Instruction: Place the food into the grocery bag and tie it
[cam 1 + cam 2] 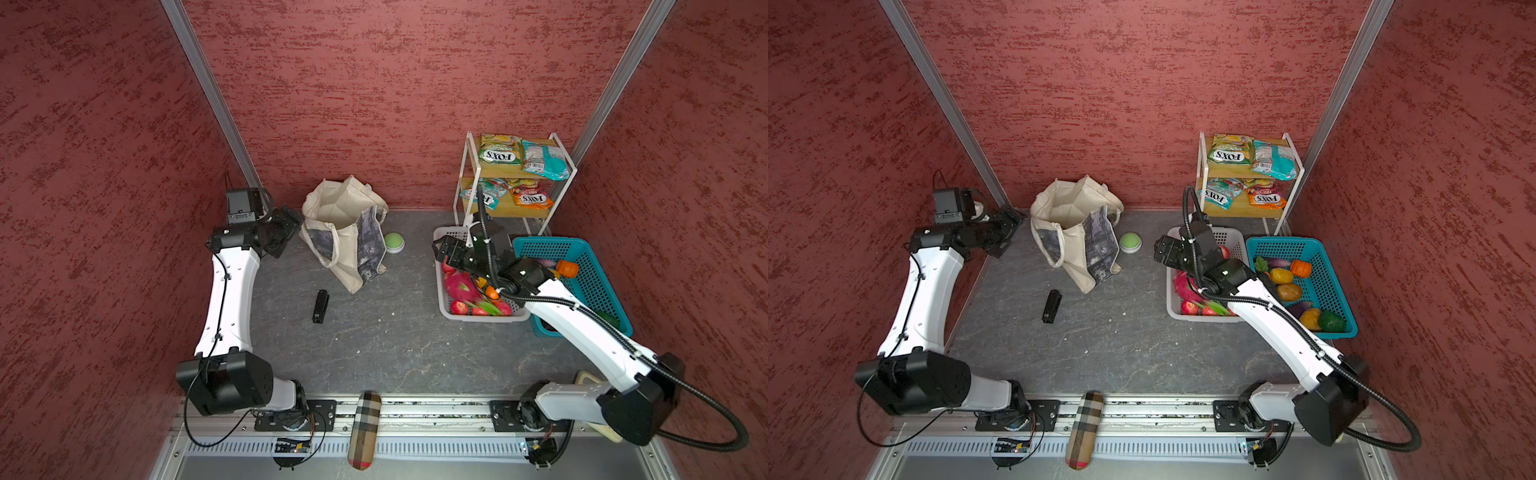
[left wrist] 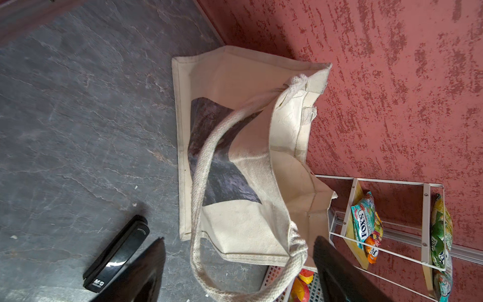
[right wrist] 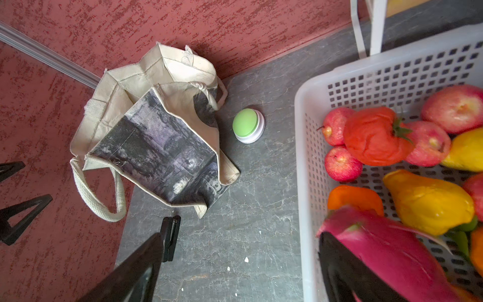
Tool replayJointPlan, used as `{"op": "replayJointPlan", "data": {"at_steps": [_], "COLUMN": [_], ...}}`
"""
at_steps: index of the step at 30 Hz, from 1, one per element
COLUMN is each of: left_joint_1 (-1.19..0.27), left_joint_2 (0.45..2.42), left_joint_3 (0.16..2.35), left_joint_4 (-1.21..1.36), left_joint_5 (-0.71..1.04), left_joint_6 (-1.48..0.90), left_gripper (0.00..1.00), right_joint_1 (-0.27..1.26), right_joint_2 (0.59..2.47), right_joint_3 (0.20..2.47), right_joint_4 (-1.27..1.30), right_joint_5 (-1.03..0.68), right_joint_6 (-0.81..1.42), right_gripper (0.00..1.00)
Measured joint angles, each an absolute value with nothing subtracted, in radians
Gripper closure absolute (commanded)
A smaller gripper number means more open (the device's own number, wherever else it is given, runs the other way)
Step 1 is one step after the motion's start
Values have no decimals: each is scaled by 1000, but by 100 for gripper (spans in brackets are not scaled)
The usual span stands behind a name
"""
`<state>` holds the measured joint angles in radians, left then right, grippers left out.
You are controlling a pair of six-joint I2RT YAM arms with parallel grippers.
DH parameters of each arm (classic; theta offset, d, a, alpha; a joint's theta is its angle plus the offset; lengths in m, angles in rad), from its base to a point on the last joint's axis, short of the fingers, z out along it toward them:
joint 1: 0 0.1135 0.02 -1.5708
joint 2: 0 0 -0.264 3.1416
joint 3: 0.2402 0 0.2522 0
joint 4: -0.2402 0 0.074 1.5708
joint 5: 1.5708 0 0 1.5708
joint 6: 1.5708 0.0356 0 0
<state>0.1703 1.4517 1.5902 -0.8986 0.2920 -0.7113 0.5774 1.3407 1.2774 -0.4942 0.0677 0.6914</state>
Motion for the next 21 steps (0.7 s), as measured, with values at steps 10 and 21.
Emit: {"op": "replayJointPlan", "data": {"at_steps": [10, 21], "left_joint_1": [102, 90], "left_joint_2": [1662, 1803], "left_joint_3": [1840, 1946], "left_joint_4": [-915, -1025], "left_joint_5": [286, 226], "left_joint_6": [-725, -665], "left_gripper": [16, 32], "right_joint_1": [579, 579], "right_joint_2": [1414, 1552], "right_joint_3": [1307, 1452], "right_joint_4": [-430, -427], "right_joint_5": [30, 27], "right_joint_6": [642, 584], "right_gripper": [6, 6]}}
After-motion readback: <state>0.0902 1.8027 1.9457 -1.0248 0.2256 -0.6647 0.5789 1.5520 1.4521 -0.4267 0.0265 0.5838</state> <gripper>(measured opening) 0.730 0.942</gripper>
